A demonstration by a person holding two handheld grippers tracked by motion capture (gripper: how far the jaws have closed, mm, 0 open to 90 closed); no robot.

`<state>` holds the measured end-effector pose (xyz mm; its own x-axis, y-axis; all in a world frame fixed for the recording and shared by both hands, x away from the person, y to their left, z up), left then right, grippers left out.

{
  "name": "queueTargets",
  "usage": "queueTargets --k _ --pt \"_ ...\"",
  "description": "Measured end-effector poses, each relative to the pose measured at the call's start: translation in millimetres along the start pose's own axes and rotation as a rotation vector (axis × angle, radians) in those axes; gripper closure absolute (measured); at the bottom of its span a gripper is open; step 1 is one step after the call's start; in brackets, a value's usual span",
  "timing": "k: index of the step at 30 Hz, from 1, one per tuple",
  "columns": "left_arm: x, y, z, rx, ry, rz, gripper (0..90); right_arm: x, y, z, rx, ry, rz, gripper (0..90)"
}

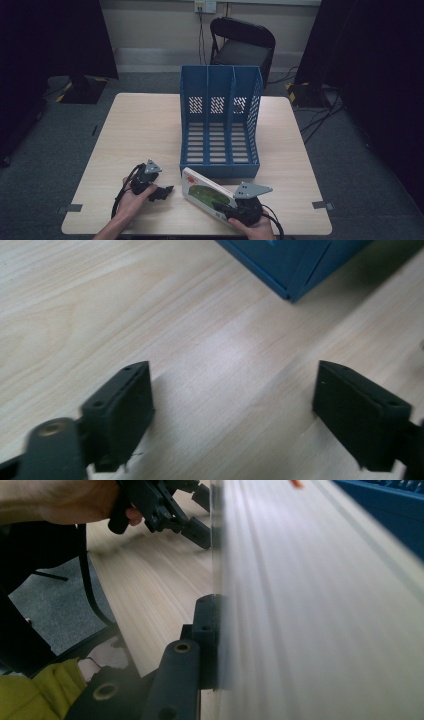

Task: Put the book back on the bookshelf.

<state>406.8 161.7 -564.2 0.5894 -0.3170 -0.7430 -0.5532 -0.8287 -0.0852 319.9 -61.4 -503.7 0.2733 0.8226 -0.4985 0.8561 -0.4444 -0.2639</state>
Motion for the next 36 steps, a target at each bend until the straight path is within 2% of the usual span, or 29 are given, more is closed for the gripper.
queueTargets --k 5,8,10,19,26,36 --pt "2.0 -1.6 0.5 0.006 0.032 0.002 11.9 -2.4 -1.7 -2.4 -0.002 0.007 -0.005 76.6" --pt "6.1 -4.0 1.6 -0.015 0.059 -0.012 2.7 -5.6 -2.4 -6.8 -0.006 0.022 -0.007 76.6" --pt "6.8 -5.1 2.0 -0.018 0.063 -0.014 0.0 -7.7 -2.1 -8.6 -0.005 0.030 -0.002 76.6" --pt "7.0 -4.9 1.6 -0.021 0.066 -0.014 0.0 -18.5 -4.8 -14.9 -0.002 0.051 -0.012 76.6" --pt "7.1 -4.9 1.5 -0.022 0.066 -0.014 0.0 -25.0 -9.0 -23.1 -0.020 0.071 -0.014 76.6" --pt "6.9 -5.2 1.8 -0.017 0.063 -0.015 0.0 -43.5 -1.9 -37.7 -0.032 0.120 0.023 76.6"
Point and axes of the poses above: each handheld gripper's, and its own axes: x roughly forward along the jaws, z roughly out of its underside, y roughly to its right, the point moved 9 cm from there along x, roughly forward along the jaws, and after that the axes turned 7 degrees about -z, right-handed, at the moved point
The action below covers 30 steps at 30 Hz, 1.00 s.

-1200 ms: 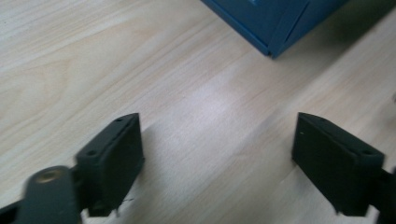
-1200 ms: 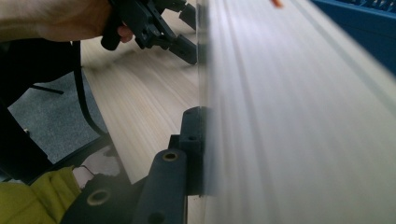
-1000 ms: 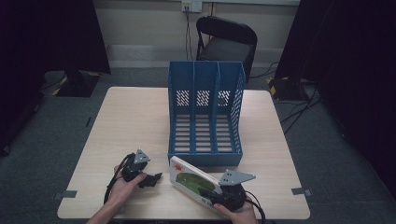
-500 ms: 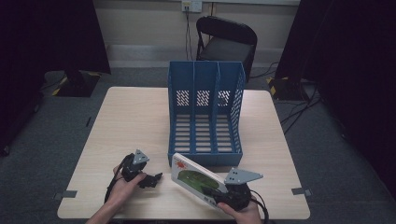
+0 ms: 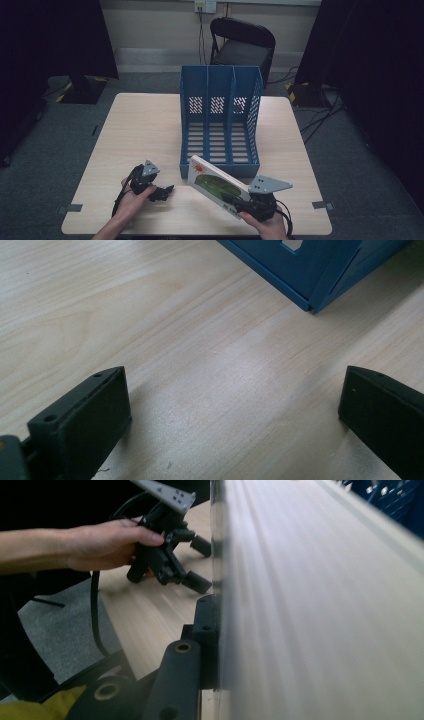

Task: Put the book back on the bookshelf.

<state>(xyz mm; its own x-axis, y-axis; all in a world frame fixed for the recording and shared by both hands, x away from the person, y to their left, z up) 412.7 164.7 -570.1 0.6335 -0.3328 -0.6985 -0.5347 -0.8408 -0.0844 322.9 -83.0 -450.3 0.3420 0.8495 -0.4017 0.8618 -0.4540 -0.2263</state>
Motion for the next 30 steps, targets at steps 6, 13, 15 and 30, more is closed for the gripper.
queueTargets --k 6,13,15,30 --pt "0.0 0.1 0.0 -0.001 0.001 0.000 0.0 -13.1 6.8 -11.9 -0.007 0.022 0.031 76.6" --pt "0.0 0.1 0.0 -0.001 0.001 0.000 0.0 -25.3 18.5 -26.1 -0.016 0.033 0.074 76.5" --pt "0.0 0.1 0.0 -0.001 0.001 0.000 0.0 -30.0 22.6 -31.3 -0.021 0.037 0.090 76.5" --pt "0.0 0.1 0.0 -0.001 0.001 0.000 0.0 -46.7 47.8 -38.7 0.028 0.071 0.166 76.6"
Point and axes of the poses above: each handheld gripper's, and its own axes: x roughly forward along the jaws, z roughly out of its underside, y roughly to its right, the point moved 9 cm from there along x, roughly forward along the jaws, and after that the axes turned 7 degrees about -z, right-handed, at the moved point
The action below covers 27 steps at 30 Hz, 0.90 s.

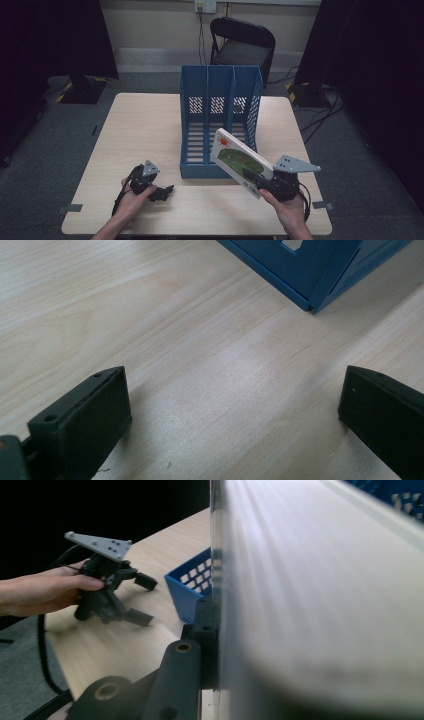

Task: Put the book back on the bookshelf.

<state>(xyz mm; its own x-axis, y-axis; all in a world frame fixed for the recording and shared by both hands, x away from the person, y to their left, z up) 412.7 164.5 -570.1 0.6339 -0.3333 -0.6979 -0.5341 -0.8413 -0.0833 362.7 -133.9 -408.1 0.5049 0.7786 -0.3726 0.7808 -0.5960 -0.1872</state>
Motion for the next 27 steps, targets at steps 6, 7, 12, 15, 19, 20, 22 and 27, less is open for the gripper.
queueTargets --k 6,7,12,15,19,20,22,27 --pt "0.0 0.0 0.0 0.000 0.000 0.000 0.0 -7.6 10.3 -3.1 0.006 0.012 0.064 76.6" --pt "0.0 0.0 0.0 0.001 0.000 0.000 0.0 -9.4 13.1 -3.6 0.014 0.007 0.088 76.6" --pt "0.5 0.6 -0.5 -0.002 0.001 0.003 0.0 -13.5 21.4 -4.8 0.023 0.012 0.127 76.6" --pt "0.6 0.4 -0.5 0.000 0.001 0.002 0.0 -15.3 26.9 -6.0 0.031 0.020 0.164 76.6" --pt "0.8 0.7 -0.7 0.001 0.000 0.000 0.0 -17.8 37.7 -9.0 0.061 0.044 0.211 76.6" --pt "0.8 0.8 -0.8 -0.001 0.001 0.000 0.0 -18.1 40.0 -9.5 0.056 0.042 0.230 76.6" --pt "0.9 0.8 -0.8 -0.001 0.001 0.001 0.0 -18.0 44.0 -11.0 0.060 0.042 0.250 76.6" --pt "1.0 1.0 -1.0 0.001 0.000 0.002 0.0 -16.8 57.7 -16.8 0.089 0.058 0.296 76.6"
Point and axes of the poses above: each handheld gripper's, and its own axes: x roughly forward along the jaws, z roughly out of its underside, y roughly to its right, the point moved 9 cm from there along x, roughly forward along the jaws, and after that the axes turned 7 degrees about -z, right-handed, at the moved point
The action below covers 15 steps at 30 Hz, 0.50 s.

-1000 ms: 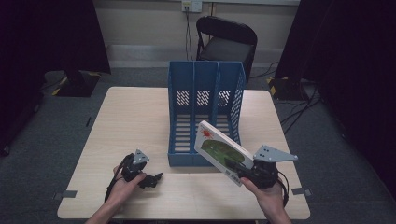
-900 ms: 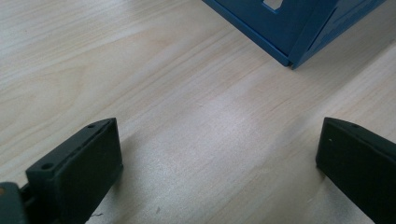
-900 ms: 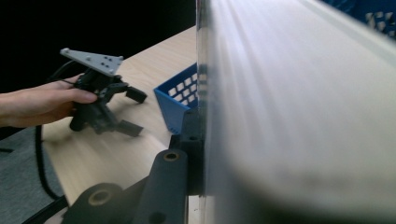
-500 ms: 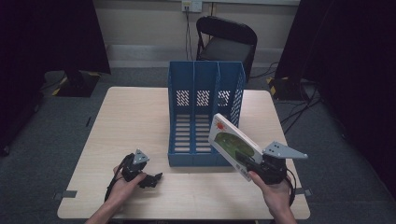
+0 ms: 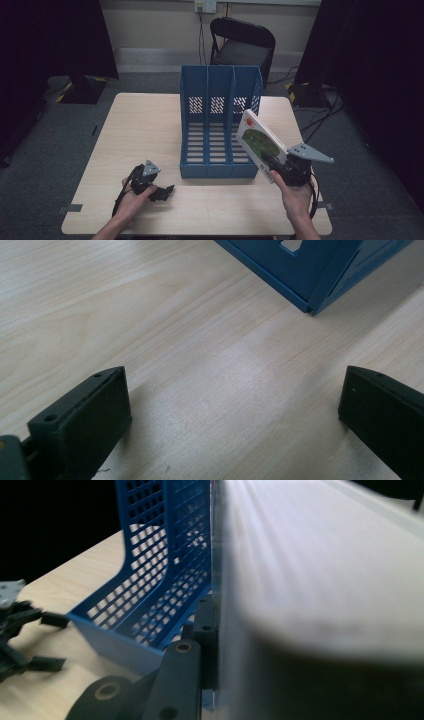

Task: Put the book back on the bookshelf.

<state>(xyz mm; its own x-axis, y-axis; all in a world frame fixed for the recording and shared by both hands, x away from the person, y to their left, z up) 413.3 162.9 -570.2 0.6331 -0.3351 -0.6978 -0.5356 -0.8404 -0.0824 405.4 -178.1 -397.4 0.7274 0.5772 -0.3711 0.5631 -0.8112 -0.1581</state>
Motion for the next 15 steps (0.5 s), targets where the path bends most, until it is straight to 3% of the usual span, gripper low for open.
queueTargets --k 8,15 --pt "0.6 1.2 -0.7 -0.003 0.002 0.003 0.0 18.4 18.0 -8.4 0.019 -0.003 0.059 76.6" --pt "0.6 1.2 -0.6 -0.003 0.001 0.003 0.0 41.2 28.0 -13.3 0.007 -0.014 0.109 76.6"
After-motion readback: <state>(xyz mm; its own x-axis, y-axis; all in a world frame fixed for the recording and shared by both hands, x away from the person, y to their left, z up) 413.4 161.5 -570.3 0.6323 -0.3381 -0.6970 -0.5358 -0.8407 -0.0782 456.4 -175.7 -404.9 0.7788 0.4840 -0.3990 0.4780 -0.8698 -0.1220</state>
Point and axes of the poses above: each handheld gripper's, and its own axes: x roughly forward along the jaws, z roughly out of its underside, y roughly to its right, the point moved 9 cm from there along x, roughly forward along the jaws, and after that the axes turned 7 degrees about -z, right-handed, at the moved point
